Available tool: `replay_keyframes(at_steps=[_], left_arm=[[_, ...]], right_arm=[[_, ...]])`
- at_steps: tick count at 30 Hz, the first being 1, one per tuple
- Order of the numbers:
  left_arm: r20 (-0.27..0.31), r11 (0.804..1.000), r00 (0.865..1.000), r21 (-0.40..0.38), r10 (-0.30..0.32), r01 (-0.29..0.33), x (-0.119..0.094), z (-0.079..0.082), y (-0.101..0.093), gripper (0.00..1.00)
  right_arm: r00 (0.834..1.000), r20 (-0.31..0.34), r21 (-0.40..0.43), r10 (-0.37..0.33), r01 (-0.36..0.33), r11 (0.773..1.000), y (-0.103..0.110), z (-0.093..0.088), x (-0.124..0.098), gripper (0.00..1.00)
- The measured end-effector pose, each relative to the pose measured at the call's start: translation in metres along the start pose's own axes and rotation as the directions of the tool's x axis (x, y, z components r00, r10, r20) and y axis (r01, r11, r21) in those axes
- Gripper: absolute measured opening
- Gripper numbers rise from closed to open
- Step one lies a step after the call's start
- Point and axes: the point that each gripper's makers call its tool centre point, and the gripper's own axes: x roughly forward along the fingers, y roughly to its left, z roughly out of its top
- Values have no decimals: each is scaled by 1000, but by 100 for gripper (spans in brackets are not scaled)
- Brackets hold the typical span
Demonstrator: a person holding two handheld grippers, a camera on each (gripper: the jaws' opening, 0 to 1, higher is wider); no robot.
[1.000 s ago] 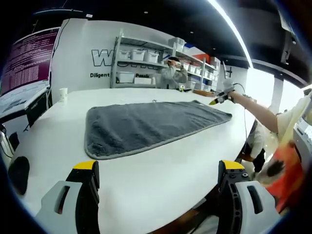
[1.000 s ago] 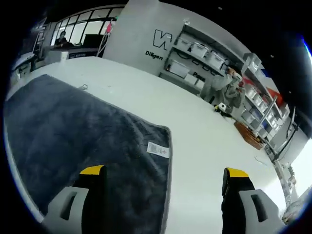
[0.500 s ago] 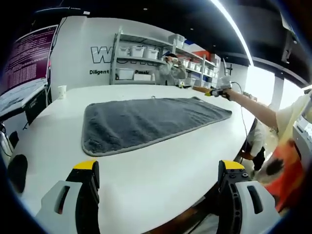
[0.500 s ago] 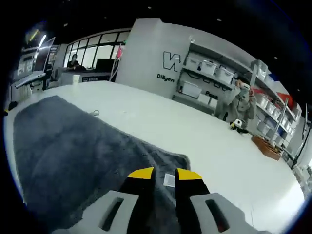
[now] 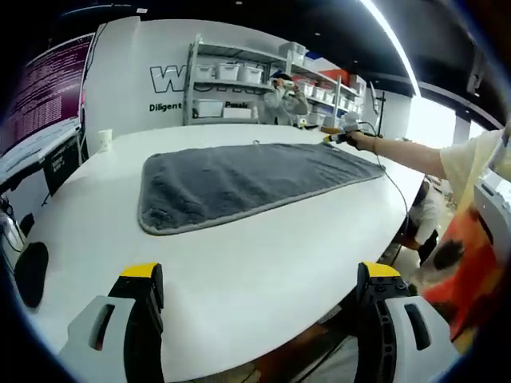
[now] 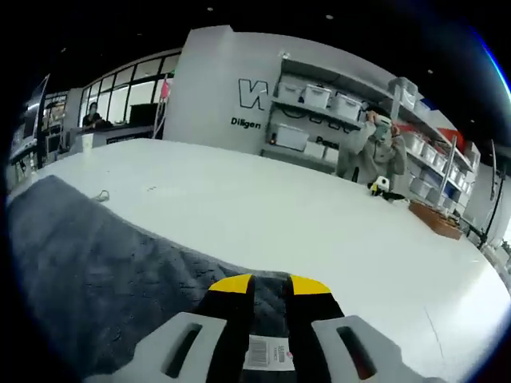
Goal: Open the folded towel by lifting each exposed corner and separating the folded layers until the towel lies flat within the target outline without major curled edges
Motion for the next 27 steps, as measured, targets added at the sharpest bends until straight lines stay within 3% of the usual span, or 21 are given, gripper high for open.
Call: replay_keyframes(at_steps=[6,7,8,10,13,14,19,27], left_arm=[[35,999,999,-40,-23,25,-3,5,2,99],[31,999,999,-35,-8,9,-4,5,5,99],[29,999,1000,-33,1,0,-4,5,7,99],[23,1000,1000,-28,10,-9,-5,6,10,99],[22,1000,1000,-27,9,-9,-5,6,11,99],[22,1000,1000,-27,9,-8,-5,6,11,99],[28,1000,1000,-29,-7,8,-5,5,7,99],[45,1000,999,-24,-2,3,-17,7,3,99]], right_arm=[[996,-83,82,-41,48,995,-12,-31,13,18],[996,-85,86,-39,46,995,-17,-34,20,19],[998,-48,136,-34,40,990,-20,-29,22,20],[997,-62,216,-42,54,975,-32,-33,26,24],[998,-51,268,-34,46,962,-24,-33,26,25],[999,-35,261,-35,43,964,-25,-30,26,25],[995,-84,178,-53,67,982,-25,-30,13,30],[999,-44,136,-11,17,991,-17,-15,-15,33]])
